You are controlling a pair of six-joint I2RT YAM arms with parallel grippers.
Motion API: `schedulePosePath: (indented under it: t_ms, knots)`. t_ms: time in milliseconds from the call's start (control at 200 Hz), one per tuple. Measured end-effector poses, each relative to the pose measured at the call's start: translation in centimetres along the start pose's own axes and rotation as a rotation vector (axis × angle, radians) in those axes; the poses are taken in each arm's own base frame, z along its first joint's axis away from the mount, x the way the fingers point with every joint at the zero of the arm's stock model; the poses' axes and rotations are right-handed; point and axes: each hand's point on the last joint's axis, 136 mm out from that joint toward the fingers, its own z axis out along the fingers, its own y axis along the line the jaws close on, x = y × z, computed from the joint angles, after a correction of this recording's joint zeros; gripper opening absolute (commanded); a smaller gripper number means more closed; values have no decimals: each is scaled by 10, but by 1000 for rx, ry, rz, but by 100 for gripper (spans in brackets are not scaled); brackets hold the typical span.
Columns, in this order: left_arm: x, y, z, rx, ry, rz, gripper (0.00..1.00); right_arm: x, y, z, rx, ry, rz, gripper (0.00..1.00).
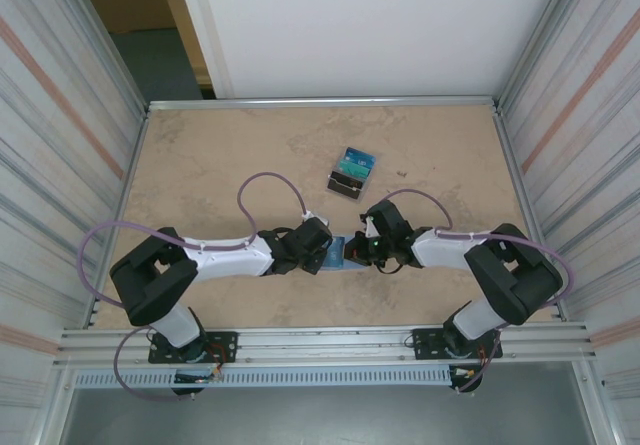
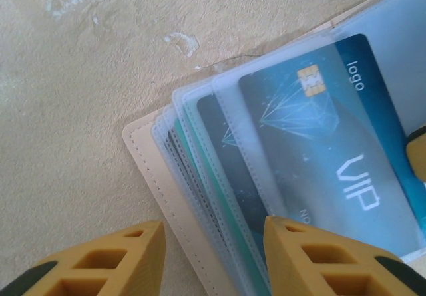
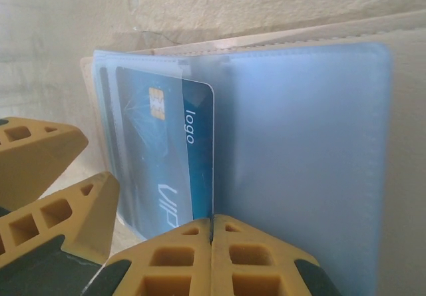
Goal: Take the credit cards out of the card holder
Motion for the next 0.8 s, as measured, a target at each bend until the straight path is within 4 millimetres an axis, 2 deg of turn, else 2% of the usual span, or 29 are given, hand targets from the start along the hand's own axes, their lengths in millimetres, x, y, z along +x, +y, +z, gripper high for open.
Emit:
schedulePosePath:
  t_ms: [316, 361, 471, 521, 646, 802]
  knots:
    - [-1, 1, 0, -6, -3, 12, 46, -3, -4, -9, 45, 1, -13, 0]
    - [-1, 1, -1, -7, -5, 19, 50, -4, -4, -10, 50, 1, -16, 0]
    - [-4, 2, -3, -9, -16, 45, 70, -8, -4, -13, 60, -6, -22, 0]
    - [-5, 2, -4, -11, -20, 52, 74, -8, -4, -13, 64, -4, -26, 0]
    - [-13, 0, -6, -14, -38, 76, 76, -8, -5, -14, 70, 0, -31, 0]
    - [-26, -3, -6, -26, -59, 88, 72, -8, -9, -15, 79, 1, -20, 0]
